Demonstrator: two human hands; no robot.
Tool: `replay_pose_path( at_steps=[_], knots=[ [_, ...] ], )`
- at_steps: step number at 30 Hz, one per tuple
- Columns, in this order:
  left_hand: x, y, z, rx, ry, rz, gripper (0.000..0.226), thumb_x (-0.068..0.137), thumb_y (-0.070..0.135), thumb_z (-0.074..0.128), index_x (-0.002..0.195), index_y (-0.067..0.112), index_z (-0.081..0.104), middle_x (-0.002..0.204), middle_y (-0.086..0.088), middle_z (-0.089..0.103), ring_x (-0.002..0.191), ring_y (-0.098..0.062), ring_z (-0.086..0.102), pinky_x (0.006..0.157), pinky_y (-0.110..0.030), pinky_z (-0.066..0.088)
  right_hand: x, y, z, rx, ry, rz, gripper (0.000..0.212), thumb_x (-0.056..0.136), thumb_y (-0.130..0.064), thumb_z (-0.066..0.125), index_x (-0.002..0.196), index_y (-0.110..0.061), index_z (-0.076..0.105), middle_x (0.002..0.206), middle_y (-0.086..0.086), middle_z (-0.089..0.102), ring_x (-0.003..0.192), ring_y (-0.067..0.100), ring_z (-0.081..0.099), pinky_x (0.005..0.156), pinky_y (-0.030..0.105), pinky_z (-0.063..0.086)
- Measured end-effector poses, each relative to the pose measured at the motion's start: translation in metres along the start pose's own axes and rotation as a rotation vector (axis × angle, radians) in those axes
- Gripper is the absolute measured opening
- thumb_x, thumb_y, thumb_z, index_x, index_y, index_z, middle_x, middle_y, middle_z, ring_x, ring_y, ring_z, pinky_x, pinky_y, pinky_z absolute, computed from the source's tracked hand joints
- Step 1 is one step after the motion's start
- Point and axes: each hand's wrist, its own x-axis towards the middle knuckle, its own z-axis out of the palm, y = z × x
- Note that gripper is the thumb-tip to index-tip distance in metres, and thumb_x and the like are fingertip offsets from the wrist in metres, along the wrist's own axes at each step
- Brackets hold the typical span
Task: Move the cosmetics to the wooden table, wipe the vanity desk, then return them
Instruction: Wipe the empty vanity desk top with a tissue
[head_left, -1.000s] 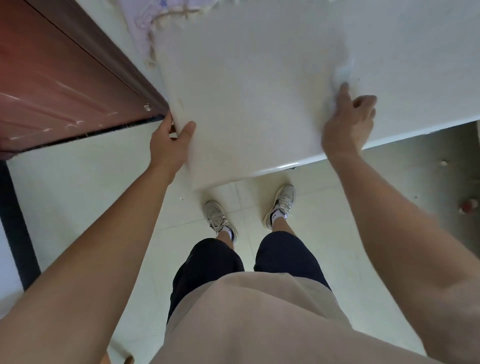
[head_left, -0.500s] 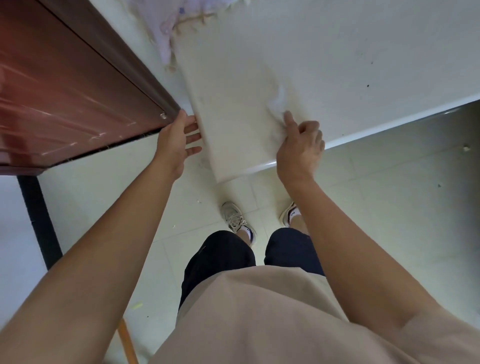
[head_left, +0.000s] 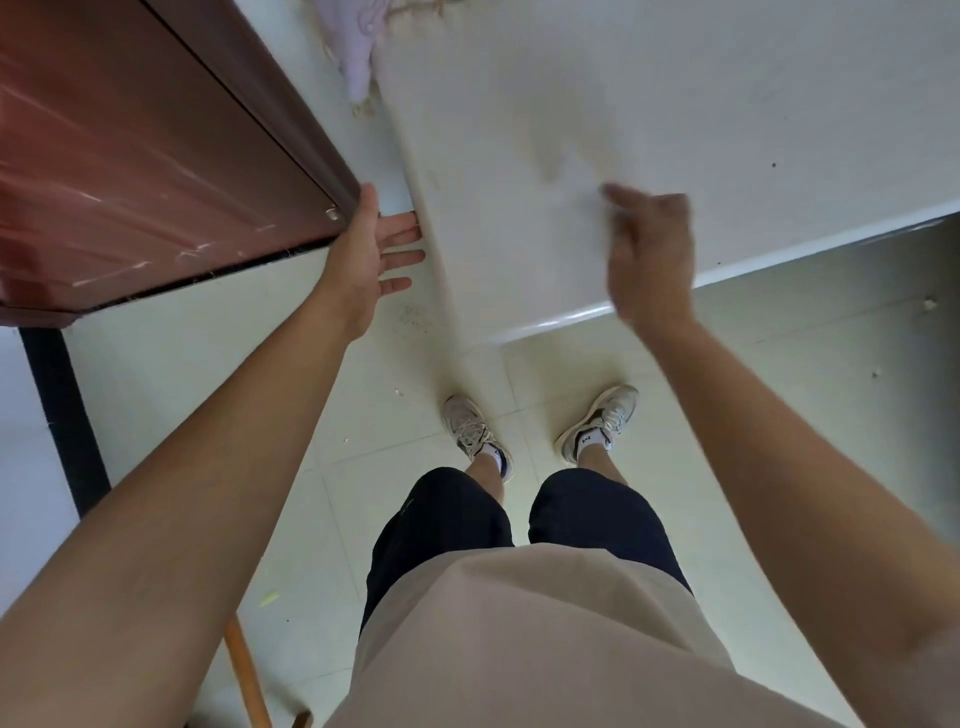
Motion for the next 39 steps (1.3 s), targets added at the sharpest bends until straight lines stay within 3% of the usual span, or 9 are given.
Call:
replay_pose_path(
  at_steps=[5, 12, 15, 17, 21, 26, 29, 35, 39],
  knots=[
    [0.003, -0.016, -0.001, -0.037, -0.051, 0.025, 0.043, 0.089, -0.005, 0.044, 0.116, 0.02, 0.065, 0.112, 0.001, 0.072, 0.099, -0.018, 0.069, 0.082, -0.035, 0.054, 0.064, 0.026, -0.005, -0.156, 0.16, 0.492, 0.042, 0.101, -0.015, 0.036, 0.141, -0.013, 0.05, 0.134, 0.015, 0.043, 0.114, 0.03, 0.055, 0.092, 0.025, 0.038],
    [0.0, -0.045, 0.005, -0.148, -0.087, -0.093, 0.053, 0.081, -0.016, 0.039, 0.122, 0.008, 0.062, 0.117, -0.01, 0.069, 0.103, -0.027, 0.068, 0.09, -0.042, 0.055, 0.03, -0.106, 0.101, -0.244, -0.179, -0.221, 0.053, 0.09, -0.002, 0.043, 0.138, -0.024, 0.055, 0.119, 0.012, 0.05, 0.098, 0.029, 0.053, 0.087, 0.038, 0.048],
    [-0.003, -0.042, 0.01, -0.149, -0.058, -0.071, 0.032, 0.092, -0.001, 0.044, 0.113, 0.012, 0.065, 0.106, -0.006, 0.071, 0.097, -0.024, 0.069, 0.091, -0.043, 0.055, 0.038, -0.141, 0.099, -0.105, -0.48, -0.398, 0.041, 0.098, -0.012, 0.043, 0.13, -0.029, 0.062, 0.118, 0.008, 0.052, 0.109, 0.025, 0.055, 0.098, 0.034, 0.045],
    [-0.001, -0.038, 0.012, -0.097, -0.039, -0.059, 0.022, 0.097, 0.019, 0.052, 0.115, 0.014, 0.064, 0.104, -0.002, 0.07, 0.096, -0.02, 0.069, 0.087, -0.04, 0.057, 0.066, -0.14, 0.08, -0.052, -0.405, -0.433, 0.038, 0.099, -0.016, 0.043, 0.128, -0.03, 0.064, 0.116, 0.002, 0.053, 0.105, 0.014, 0.053, 0.098, 0.021, 0.04],
    [0.011, -0.034, 0.022, -0.021, -0.02, -0.018, 0.039, 0.089, 0.047, 0.063, 0.117, 0.021, 0.061, 0.113, 0.005, 0.069, 0.105, -0.014, 0.066, 0.086, -0.04, 0.058, 0.143, -0.082, 0.031, -0.278, -0.088, -0.119, 0.026, 0.089, -0.029, 0.042, 0.089, -0.03, 0.068, 0.097, -0.014, 0.06, 0.085, 0.003, 0.044, 0.087, 0.029, 0.039],
    [0.019, -0.037, 0.037, -0.092, -0.019, 0.01, 0.041, 0.087, 0.039, 0.069, 0.125, 0.025, 0.058, 0.113, 0.007, 0.069, 0.098, -0.011, 0.069, 0.081, -0.033, 0.057, 0.16, -0.032, 0.026, -0.29, 0.196, 0.351, 0.055, 0.085, -0.012, 0.031, 0.135, -0.022, 0.049, 0.135, 0.005, 0.046, 0.111, 0.018, 0.054, 0.087, 0.028, 0.042],
    [0.017, -0.04, 0.04, -0.143, -0.03, 0.026, 0.038, 0.09, 0.036, 0.067, 0.125, 0.026, 0.059, 0.117, 0.007, 0.068, 0.1, -0.012, 0.069, 0.073, -0.028, 0.057, 0.125, -0.069, 0.068, -0.419, 0.152, 0.127, 0.061, 0.083, 0.004, 0.033, 0.133, -0.025, 0.051, 0.131, 0.007, 0.047, 0.114, 0.025, 0.049, 0.088, 0.033, 0.037],
    [0.014, -0.038, 0.041, -0.134, -0.035, 0.019, 0.036, 0.092, 0.037, 0.064, 0.126, 0.028, 0.058, 0.117, 0.01, 0.069, 0.103, -0.01, 0.066, 0.083, -0.035, 0.055, 0.084, -0.137, 0.109, -0.363, -0.5, -0.602, 0.059, 0.091, -0.001, 0.045, 0.134, -0.038, 0.057, 0.128, 0.004, 0.048, 0.117, 0.025, 0.046, 0.098, 0.035, 0.035],
    [0.012, -0.039, 0.047, -0.135, -0.004, 0.032, 0.033, 0.094, 0.036, 0.061, 0.126, 0.028, 0.058, 0.117, 0.011, 0.069, 0.096, -0.003, 0.067, 0.07, -0.024, 0.055, 0.117, -0.059, 0.071, -0.411, -0.158, -0.486, 0.032, 0.085, -0.05, 0.053, 0.103, -0.027, 0.067, 0.103, -0.001, 0.063, 0.099, 0.019, 0.059, 0.088, 0.036, 0.045]
  ],
)
